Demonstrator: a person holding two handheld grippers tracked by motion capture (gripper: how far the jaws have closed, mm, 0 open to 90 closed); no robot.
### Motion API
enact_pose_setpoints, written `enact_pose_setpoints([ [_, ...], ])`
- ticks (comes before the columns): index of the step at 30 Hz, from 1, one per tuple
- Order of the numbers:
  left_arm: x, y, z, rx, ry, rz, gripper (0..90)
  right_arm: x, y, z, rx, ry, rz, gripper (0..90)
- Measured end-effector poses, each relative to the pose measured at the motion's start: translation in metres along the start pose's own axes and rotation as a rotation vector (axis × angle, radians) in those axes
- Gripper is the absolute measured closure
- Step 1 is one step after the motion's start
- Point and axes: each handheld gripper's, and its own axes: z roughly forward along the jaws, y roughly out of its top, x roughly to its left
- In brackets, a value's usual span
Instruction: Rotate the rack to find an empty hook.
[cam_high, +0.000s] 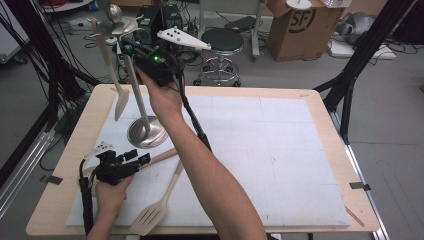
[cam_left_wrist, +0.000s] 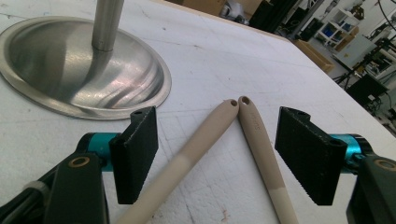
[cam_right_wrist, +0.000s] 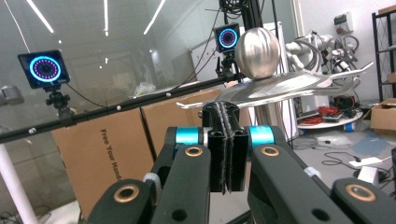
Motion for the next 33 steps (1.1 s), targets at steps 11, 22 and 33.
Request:
enact_pose_setpoints([
  [11, 0.0, 0.001, -0.001, -0.002, 0.008, 0.004, 30.5, -0.001, -0.013, -0.04, 0.056, -0.005, 0.018, 74.0],
  [22, 0.002, 0.001, -0.004, 0.0, 0.031, 0.015, 30.2, -0.01, -0.036, -0.076, 0.094, -0.017, 0.078, 50.7],
  [33, 0.002, 0.001, -0.004, -0.004, 0.035, 0.016, 30.1, -0.016, -0.065, -0.095, 0.182, 0.006, 0.109, 44.4],
])
